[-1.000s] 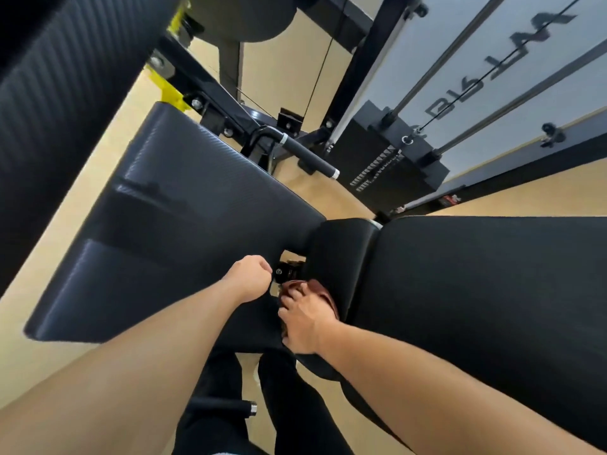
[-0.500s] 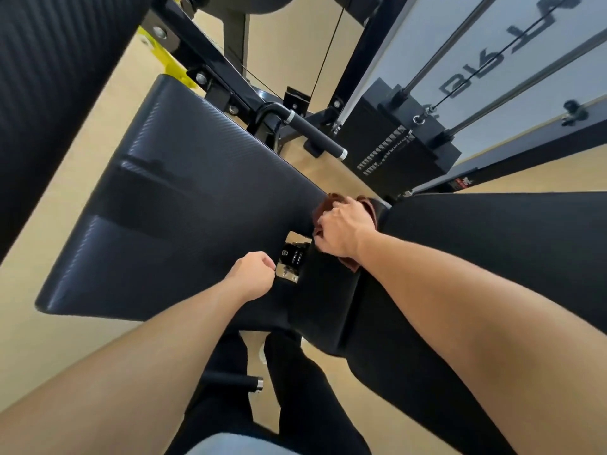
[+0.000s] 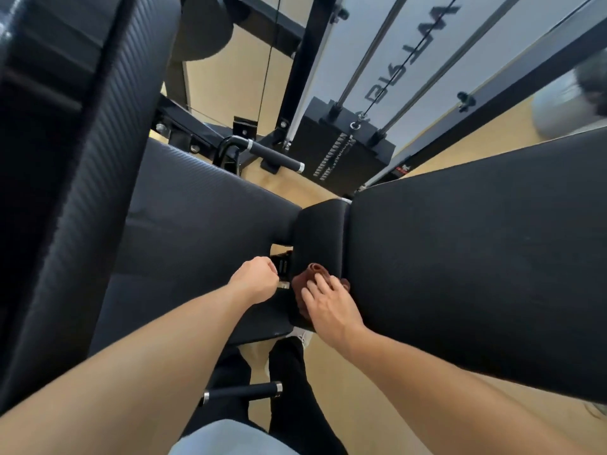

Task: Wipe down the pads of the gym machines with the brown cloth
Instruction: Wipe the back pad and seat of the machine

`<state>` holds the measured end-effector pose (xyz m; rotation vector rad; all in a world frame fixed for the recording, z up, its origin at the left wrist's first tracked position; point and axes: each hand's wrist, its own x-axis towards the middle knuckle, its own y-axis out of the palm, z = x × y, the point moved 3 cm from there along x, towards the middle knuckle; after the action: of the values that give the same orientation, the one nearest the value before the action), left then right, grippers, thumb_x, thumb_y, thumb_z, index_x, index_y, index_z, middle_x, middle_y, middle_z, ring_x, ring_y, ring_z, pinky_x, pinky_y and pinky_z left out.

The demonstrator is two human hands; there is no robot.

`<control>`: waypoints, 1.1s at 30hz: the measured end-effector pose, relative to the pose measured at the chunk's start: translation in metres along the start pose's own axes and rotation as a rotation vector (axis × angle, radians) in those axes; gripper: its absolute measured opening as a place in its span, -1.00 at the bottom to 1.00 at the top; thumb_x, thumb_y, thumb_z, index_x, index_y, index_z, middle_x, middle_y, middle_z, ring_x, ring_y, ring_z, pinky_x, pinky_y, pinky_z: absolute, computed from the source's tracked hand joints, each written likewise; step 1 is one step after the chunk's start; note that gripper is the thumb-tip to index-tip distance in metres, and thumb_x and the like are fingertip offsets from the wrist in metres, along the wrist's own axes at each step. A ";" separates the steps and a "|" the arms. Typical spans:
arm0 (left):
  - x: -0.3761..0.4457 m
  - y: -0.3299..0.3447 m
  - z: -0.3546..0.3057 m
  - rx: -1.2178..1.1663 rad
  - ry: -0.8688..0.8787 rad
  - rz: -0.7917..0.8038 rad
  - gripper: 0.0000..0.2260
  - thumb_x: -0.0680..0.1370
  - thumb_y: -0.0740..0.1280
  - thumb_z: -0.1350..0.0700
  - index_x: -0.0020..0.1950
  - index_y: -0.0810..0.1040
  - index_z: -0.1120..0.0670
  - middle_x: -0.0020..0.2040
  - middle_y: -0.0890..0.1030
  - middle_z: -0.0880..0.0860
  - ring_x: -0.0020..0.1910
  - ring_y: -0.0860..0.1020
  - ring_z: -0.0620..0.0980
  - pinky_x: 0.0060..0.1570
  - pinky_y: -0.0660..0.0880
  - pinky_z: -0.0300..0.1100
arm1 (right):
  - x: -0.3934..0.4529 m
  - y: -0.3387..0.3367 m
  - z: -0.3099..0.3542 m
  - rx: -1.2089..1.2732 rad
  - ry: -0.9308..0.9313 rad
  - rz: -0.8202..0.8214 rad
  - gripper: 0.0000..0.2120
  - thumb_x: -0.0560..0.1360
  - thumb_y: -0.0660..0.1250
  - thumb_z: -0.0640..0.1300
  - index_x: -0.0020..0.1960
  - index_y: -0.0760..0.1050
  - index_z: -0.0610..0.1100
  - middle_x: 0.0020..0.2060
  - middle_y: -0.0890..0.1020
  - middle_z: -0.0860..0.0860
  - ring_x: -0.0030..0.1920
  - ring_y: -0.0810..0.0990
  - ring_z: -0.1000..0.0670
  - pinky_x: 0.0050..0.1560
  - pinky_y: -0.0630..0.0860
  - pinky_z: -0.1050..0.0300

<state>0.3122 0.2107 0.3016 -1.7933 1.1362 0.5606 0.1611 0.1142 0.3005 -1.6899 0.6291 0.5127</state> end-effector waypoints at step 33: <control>0.019 0.039 0.018 0.155 0.103 0.101 -0.68 0.56 0.20 0.19 0.30 0.48 -0.03 0.17 0.57 0.03 0.07 0.56 0.03 0.10 0.57 0.00 | 0.091 -0.072 -0.070 -0.345 0.536 0.145 -0.30 0.67 -0.06 0.11 0.57 0.03 -0.41 0.54 0.24 -0.34 0.57 0.08 -0.40 0.56 -0.18 -0.32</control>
<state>0.2886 0.2115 0.2610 -1.6542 1.3104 0.4301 0.2771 0.0448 0.3100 -2.1421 1.1034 0.2735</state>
